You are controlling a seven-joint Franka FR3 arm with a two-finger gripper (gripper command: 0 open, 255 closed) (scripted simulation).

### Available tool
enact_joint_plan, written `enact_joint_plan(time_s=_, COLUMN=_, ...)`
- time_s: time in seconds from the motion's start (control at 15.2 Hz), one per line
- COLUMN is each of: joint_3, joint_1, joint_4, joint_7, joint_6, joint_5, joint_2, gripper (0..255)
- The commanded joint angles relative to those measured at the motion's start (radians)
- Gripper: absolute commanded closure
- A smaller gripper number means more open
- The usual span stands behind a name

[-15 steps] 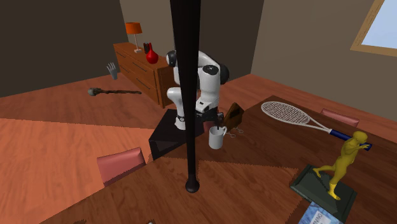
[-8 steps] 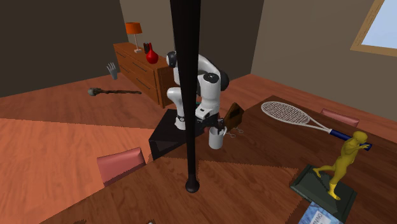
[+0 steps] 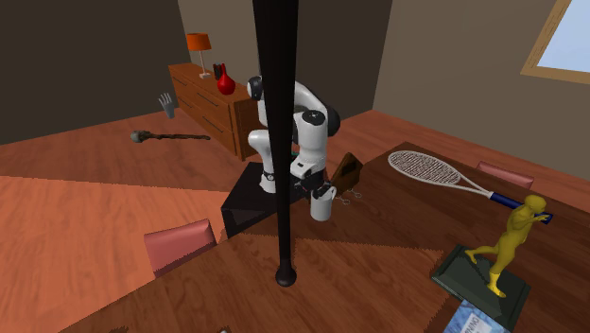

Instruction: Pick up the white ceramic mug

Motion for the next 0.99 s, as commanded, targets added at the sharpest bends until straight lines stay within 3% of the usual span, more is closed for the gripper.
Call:
enact_joint_plan(time_s=0.0, joint_3=0.0, joint_1=0.0, joint_4=0.0, joint_7=0.0, joint_6=0.0, joint_5=0.0, joint_2=0.0, gripper=255)
enact_joint_plan(time_s=0.92, joint_3=0.0, joint_1=0.001, joint_4=0.168, joint_7=0.006, joint_6=-0.165, joint_5=-0.003, joint_2=0.004, gripper=255)
